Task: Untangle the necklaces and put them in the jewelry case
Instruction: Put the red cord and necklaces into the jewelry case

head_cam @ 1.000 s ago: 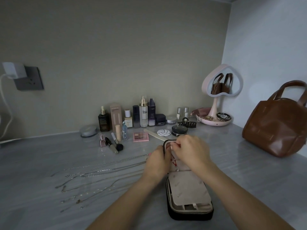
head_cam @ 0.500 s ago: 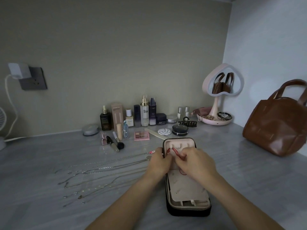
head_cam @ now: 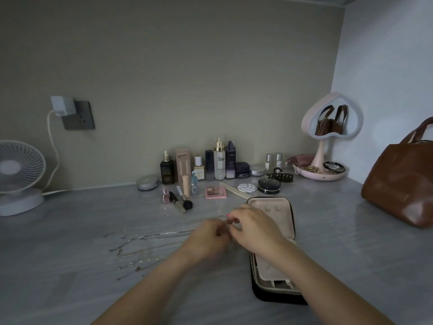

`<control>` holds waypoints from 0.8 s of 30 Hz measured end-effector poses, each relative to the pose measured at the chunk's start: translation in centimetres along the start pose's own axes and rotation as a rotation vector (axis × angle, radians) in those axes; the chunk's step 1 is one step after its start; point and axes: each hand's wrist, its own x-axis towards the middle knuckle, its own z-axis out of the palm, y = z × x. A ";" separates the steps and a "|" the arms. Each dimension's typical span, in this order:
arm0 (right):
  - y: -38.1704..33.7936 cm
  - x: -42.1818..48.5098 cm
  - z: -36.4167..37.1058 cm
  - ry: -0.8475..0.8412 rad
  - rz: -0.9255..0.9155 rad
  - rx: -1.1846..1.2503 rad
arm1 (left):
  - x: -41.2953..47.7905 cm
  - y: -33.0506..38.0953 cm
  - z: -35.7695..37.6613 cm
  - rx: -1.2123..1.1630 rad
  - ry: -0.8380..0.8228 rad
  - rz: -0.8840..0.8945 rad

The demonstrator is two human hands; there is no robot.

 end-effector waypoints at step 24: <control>-5.5 3.2 5.9 -0.404 -0.160 -0.187 | -6.3 -6.6 -5.9 0.579 0.004 -0.258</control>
